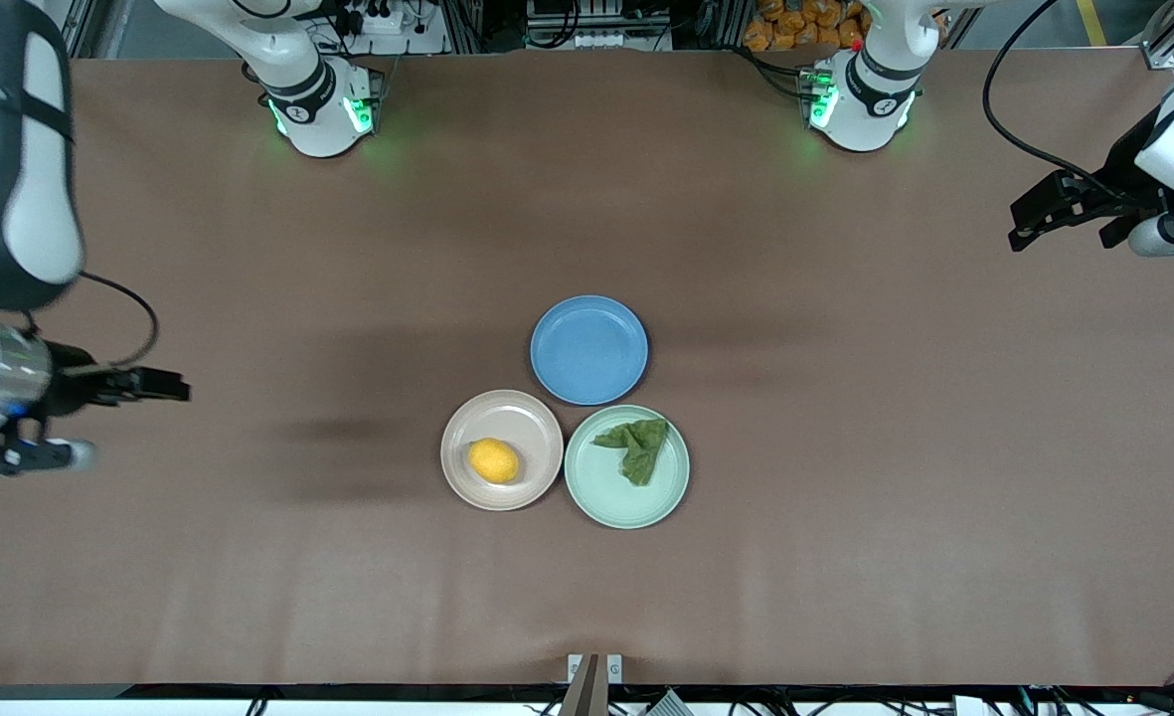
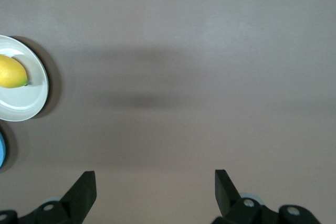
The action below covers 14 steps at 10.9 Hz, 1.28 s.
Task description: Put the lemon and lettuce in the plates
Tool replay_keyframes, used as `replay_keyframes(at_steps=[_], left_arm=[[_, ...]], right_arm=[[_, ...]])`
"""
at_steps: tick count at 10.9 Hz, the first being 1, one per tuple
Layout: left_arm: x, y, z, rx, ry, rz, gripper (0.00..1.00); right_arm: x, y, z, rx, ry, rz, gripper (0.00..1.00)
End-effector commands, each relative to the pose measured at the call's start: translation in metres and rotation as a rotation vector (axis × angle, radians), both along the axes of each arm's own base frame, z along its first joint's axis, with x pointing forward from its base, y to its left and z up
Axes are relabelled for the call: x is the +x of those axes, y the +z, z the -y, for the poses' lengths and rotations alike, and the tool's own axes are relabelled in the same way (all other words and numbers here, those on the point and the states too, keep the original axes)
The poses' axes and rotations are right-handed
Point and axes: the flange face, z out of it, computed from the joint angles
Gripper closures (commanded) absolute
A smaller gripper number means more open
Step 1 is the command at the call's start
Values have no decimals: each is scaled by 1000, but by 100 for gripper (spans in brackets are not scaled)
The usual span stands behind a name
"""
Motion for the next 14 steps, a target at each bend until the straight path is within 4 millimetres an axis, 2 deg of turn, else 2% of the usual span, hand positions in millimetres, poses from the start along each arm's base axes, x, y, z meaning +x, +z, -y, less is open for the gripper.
replay_keyframes(at_steps=[1,4,5,7,11,14], left_arm=[[1,4,1,12,-26,17,0],[-2,9,-1,11,-24,25,0],[-3,11,-2,11,-23,29,0],[-3,11,-4,11,-21,28,0],[-4,10,-2,11,-15,23,0],[-4,11,-1,15,-26,25,0]], right_arm=[[-40,46,12,-18,-11,30,0],[-71,96,18,-67,-6,26,0],[-80,106,24,-75,-35,21,0],[-91,116,31,-74,-57,-2,0],[-104,130,21,-66,-41,-29,0],[-103,134,22,-62,-44,-6,0]])
